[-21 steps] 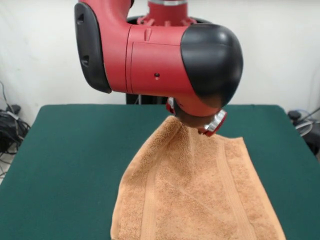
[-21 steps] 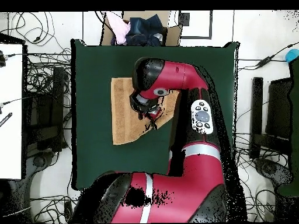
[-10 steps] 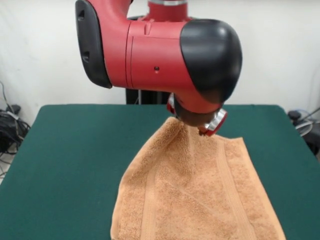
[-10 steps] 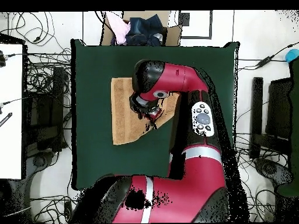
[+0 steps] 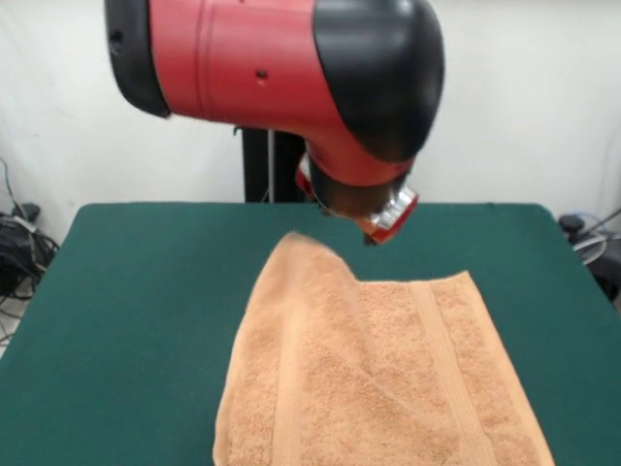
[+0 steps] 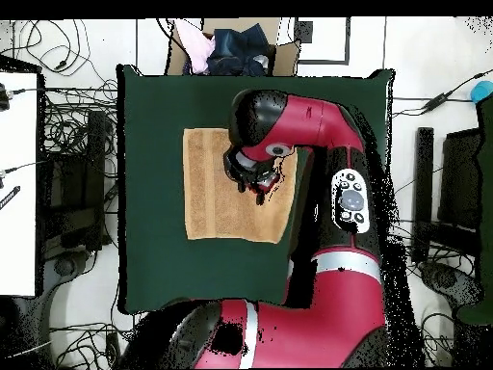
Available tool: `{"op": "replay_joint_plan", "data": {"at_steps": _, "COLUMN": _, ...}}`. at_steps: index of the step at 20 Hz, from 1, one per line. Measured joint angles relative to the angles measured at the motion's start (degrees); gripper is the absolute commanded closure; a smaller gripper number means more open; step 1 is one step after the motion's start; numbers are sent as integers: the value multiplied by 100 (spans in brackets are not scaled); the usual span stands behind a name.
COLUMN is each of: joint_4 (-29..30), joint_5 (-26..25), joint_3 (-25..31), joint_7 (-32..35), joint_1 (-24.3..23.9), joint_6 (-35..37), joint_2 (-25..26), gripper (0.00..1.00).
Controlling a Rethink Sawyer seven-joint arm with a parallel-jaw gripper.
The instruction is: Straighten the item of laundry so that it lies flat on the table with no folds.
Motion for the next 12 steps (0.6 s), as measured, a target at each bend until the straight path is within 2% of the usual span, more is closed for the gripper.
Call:
{"op": "replay_joint_plan", "data": {"at_steps": 9, "joint_4": -760, "joint_5": -1, "joint_3": -8, "joint_7": 0, "joint_1": -24, "joint_6": 1226, "joint_2": -41, "gripper": 0}}
{"op": "replay_joint_plan", "data": {"at_steps": 12, "joint_4": -883, "joint_5": 0, "joint_3": -10, "joint_7": 0, "joint_1": -25, "joint_6": 1275, "joint_2": -73, "gripper": 0}}
